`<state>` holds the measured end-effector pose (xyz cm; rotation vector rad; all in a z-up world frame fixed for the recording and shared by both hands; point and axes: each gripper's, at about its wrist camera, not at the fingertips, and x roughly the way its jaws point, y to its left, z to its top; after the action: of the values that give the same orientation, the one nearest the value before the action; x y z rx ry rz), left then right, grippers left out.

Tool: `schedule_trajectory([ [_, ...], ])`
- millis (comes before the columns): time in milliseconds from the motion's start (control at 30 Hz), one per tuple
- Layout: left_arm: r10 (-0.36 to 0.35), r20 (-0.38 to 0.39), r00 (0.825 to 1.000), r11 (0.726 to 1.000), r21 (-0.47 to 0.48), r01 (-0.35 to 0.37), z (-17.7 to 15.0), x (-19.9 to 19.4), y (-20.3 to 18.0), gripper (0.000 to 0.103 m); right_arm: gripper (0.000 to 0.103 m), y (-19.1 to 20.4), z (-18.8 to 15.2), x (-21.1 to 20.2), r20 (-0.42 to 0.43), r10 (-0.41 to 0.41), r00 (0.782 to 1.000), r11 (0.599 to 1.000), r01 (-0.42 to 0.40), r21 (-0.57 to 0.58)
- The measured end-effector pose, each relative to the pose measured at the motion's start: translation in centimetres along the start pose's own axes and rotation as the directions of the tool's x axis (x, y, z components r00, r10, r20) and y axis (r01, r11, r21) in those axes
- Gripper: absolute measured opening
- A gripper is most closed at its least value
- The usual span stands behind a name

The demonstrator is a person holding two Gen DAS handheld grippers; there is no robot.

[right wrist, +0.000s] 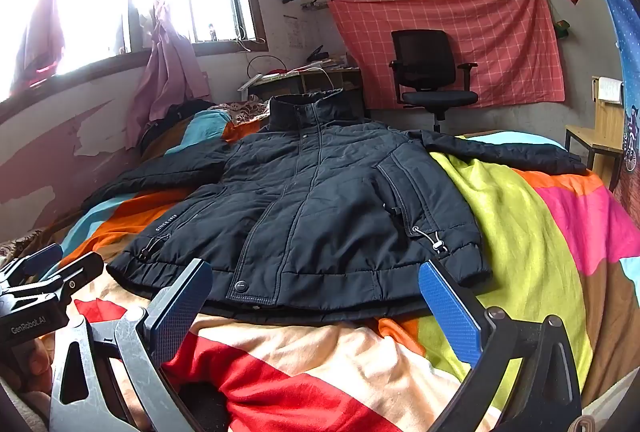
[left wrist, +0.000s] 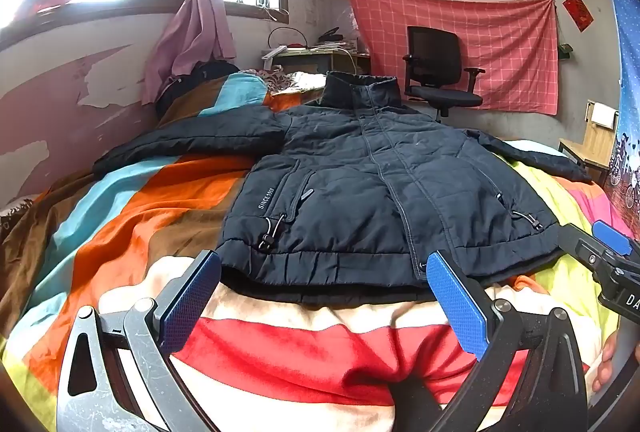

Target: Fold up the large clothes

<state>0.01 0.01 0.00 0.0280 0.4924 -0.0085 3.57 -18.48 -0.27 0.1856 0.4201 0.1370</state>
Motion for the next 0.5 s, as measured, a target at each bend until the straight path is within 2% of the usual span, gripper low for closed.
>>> schedule_trajectory([
  [500,0.004,0.002,1.000,1.000,0.004,-0.004,0.00,0.00,-0.04,0.101,0.103,-0.04,0.02,0.01,-0.001,0.000,1.000,1.000,0.000,0.002],
])
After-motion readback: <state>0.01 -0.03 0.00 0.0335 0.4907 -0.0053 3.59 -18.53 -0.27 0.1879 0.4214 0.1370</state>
